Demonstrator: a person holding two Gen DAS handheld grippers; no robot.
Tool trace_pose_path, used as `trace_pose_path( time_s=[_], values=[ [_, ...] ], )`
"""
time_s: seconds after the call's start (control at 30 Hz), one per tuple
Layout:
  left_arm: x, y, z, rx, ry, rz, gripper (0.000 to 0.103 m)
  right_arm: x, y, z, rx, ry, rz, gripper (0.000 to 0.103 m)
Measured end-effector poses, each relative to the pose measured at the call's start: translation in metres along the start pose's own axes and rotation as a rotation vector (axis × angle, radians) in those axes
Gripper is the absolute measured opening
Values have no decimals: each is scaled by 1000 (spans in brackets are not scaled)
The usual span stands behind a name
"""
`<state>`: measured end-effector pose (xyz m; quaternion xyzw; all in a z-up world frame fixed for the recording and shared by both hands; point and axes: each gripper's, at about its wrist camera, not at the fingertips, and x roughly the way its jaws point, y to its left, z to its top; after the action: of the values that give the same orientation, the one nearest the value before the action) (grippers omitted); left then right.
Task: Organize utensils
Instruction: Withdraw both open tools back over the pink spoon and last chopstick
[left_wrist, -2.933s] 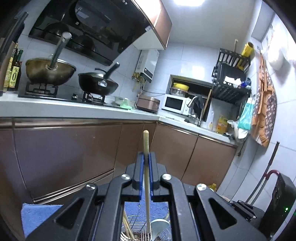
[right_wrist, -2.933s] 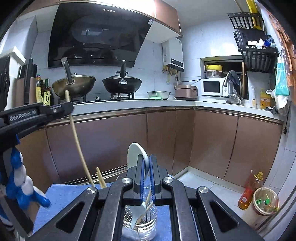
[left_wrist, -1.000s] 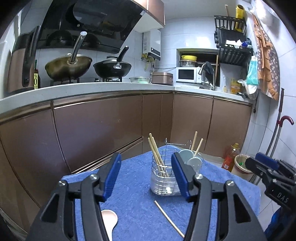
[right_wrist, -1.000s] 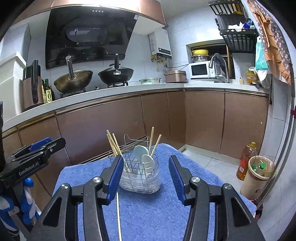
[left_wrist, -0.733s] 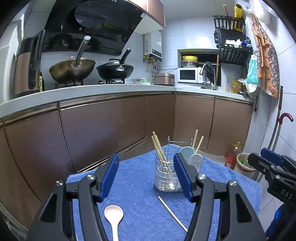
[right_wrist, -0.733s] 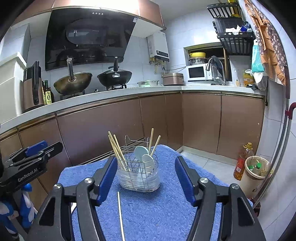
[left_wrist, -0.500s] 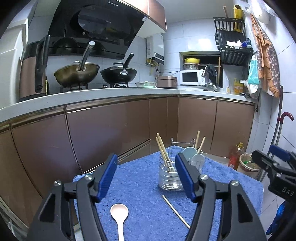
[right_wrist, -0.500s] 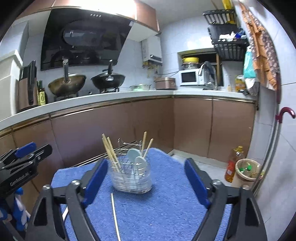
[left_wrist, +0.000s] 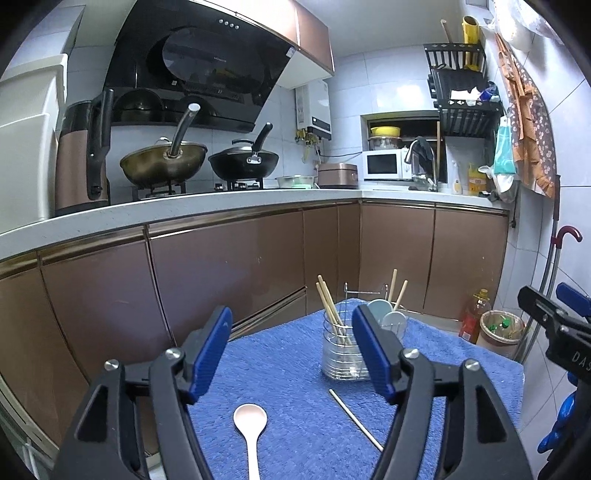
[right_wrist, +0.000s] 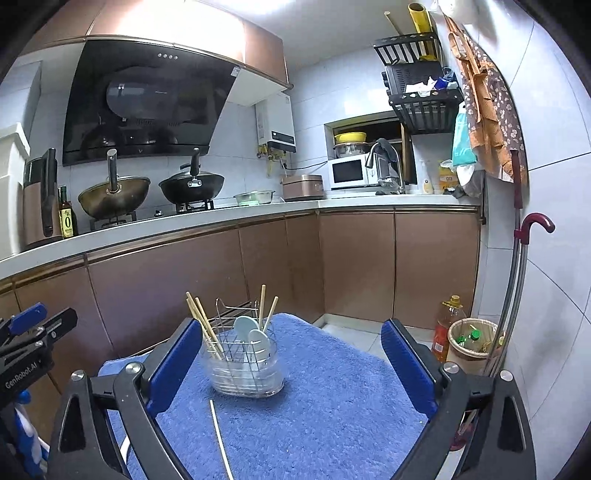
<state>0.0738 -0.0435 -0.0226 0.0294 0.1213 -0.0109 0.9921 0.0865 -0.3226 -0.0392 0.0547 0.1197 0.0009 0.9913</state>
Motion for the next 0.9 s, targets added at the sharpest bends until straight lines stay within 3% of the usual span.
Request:
trace_pose_path(
  time_s=[0.2,0.53,0.9],
  values=[
    [-16,1,2,11,-27,19,66,-11,1,-1,39,-8,49,103],
    [-34,3,3,15,-59,26,66,-22,5,-4,77,-11,117,103],
    [-30,8,-4,4,-33,45,66,-12,14,-12,58,34,182,103]
  ],
)
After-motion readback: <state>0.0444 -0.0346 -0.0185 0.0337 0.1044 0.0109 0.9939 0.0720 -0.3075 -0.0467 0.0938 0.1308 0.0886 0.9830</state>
